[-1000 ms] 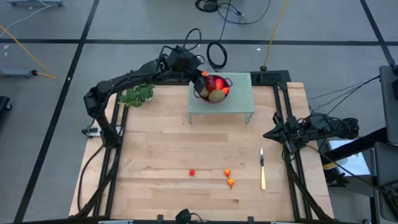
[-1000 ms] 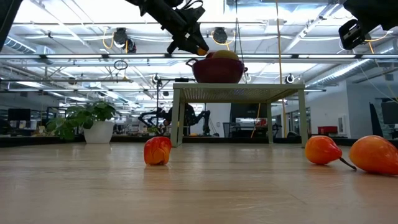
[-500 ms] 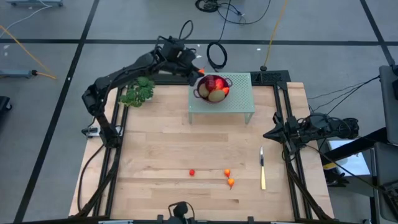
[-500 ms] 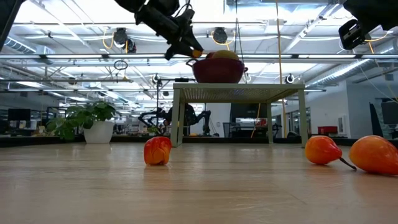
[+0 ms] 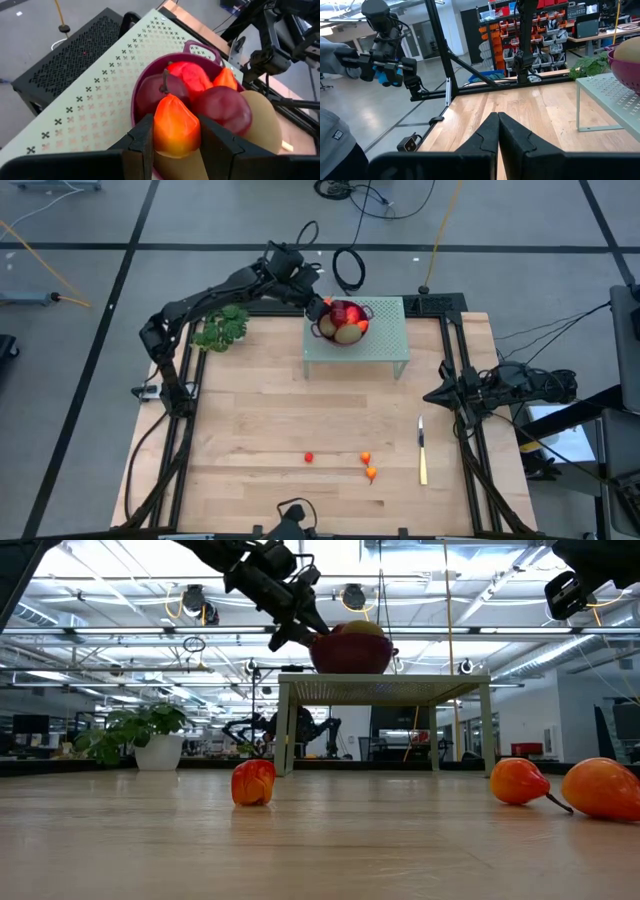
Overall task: Pick & Place Fruit
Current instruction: Put the pear into the strainer bowl
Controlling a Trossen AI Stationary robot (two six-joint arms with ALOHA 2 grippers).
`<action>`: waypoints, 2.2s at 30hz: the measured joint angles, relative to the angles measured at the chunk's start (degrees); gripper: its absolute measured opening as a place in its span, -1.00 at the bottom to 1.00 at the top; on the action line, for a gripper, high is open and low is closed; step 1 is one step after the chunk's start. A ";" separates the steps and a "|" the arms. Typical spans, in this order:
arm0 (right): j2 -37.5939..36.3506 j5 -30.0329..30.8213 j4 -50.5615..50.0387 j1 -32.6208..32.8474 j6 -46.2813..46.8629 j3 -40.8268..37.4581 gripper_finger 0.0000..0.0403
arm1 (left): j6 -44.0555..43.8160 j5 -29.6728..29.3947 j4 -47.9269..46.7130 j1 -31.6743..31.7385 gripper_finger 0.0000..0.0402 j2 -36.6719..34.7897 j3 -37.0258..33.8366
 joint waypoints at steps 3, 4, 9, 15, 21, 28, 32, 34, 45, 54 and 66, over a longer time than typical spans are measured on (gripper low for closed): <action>0.01 0.00 0.00 0.00 0.00 0.00 -0.98 | -1.46 0.00 -0.23 0.02 -0.41 -0.04 0.00; 0.02 0.00 0.00 0.00 0.00 0.00 -0.98 | -1.99 0.00 -0.30 0.02 -0.41 -0.06 0.00; 0.01 0.02 0.00 -0.01 -0.01 0.00 -0.98 | -2.96 -0.02 -0.48 0.02 -0.41 -0.04 0.00; 0.00 0.02 0.00 -0.02 0.00 0.00 -0.98 | -3.18 -0.02 -0.54 -0.39 -0.41 -0.04 0.00; 0.02 0.02 0.00 -0.01 0.00 0.00 -0.98 | -2.85 -0.02 -0.56 -0.61 -0.41 -0.04 0.00; 0.01 0.02 0.00 -0.01 -0.01 0.00 -0.98 | -1.69 -0.04 -0.58 -0.57 -0.41 -0.04 0.00; 0.02 0.02 0.00 0.00 0.00 0.00 -0.98 | -1.50 -0.03 -0.55 -0.57 -0.31 -0.04 0.00; 0.00 0.02 0.00 -0.02 0.00 0.00 -0.98 | -1.49 -0.03 -0.59 -0.57 -0.23 -0.04 0.00; 0.02 0.02 0.00 0.00 -0.02 0.00 -0.98 | -1.46 0.48 -0.57 -0.57 -0.05 -0.02 0.00; 0.02 0.02 0.01 -0.02 0.00 0.00 -0.98 | -0.99 0.35 0.37 -0.23 -0.05 -0.04 0.00; 0.00 0.02 0.00 0.00 0.00 0.00 -0.98 | 0.06 0.17 1.19 0.12 -0.05 -0.13 0.00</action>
